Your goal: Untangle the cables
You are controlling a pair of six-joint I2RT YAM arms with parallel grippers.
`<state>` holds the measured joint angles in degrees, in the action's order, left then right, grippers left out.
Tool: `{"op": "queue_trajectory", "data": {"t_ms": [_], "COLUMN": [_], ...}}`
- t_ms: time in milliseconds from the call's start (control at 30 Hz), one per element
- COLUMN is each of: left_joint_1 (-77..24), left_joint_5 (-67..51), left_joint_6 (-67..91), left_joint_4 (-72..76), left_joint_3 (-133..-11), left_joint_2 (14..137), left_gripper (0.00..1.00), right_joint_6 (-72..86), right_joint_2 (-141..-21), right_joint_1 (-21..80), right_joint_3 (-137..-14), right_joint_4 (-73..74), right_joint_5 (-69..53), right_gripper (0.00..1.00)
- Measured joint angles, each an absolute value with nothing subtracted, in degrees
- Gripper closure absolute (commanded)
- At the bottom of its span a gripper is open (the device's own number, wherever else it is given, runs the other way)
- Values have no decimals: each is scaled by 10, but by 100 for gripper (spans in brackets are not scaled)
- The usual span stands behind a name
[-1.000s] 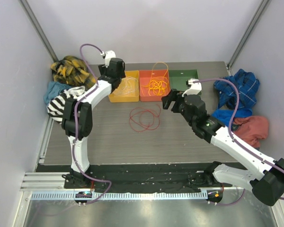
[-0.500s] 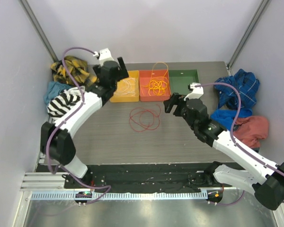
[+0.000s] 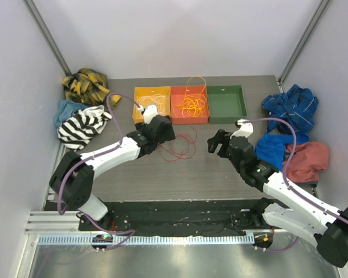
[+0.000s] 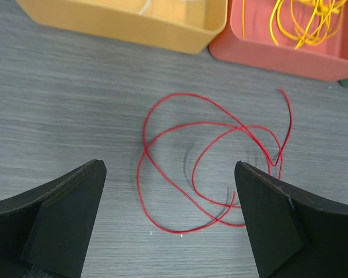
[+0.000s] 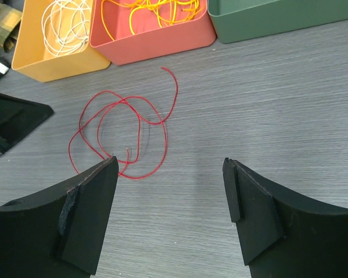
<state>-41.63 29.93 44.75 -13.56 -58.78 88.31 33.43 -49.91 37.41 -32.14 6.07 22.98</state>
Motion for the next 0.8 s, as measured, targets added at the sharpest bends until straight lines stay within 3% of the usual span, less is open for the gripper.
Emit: {"op": "queue_trajectory", "data": {"t_ms": [333,500,600,633,733,800], "left_joint_1": [-458,-457,-456,-456,-453,-453], "left_joint_5": [269,274,277,278,277,273], "left_joint_6": [477,471,465,461,451,444], "left_joint_4": [-131,-129,-127,-127,-124,-124], "left_joint_3": [-633,-673,-679,-681,-687,-687], "left_joint_2": [1049,1092,1099,1101,1108,1109], "left_gripper": [0,11,38,58,100,100], "right_joint_6": [338,334,331,330,328,327], "right_joint_2": [-497,-472,-456,-452,-450,-451], "right_joint_1": [374,374,374,374,374,374], "right_joint_3": [-321,-323,-323,-323,-323,-323], "right_joint_4": [67,87,92,92,92,93], "right_joint_5": [227,232,237,240,242,243], "right_gripper": [20,20,20,20,19,18]}}
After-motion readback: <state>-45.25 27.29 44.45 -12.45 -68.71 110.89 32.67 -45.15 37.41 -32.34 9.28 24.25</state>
